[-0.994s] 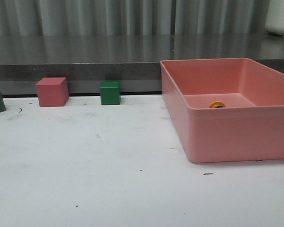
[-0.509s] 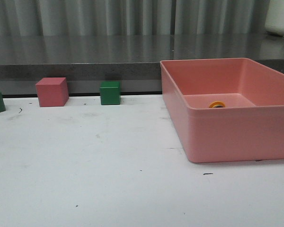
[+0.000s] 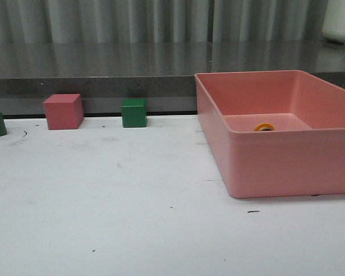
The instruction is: Place and stand button with both arms
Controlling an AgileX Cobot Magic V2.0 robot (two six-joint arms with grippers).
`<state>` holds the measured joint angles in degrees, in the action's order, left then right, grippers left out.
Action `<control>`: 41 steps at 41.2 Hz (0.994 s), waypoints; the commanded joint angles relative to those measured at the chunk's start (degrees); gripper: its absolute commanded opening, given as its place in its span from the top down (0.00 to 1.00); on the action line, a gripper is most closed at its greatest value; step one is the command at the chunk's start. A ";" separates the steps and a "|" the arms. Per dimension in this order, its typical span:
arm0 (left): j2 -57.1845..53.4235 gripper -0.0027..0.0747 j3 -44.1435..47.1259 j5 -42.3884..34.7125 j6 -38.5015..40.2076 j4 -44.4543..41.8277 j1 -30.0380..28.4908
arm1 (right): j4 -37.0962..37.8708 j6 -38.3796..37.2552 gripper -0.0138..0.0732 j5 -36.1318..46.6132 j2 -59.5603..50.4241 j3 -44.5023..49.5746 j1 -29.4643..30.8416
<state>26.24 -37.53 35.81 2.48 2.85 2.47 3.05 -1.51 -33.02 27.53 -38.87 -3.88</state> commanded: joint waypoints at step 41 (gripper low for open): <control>1.84 0.40 -2.08 -5.68 0.47 1.25 0.35 | 0.22 0.15 0.19 0.21 2.07 -1.85 0.36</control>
<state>27.25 -37.53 34.71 2.48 3.32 2.47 3.05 -1.62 -36.68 28.92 -38.87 -3.88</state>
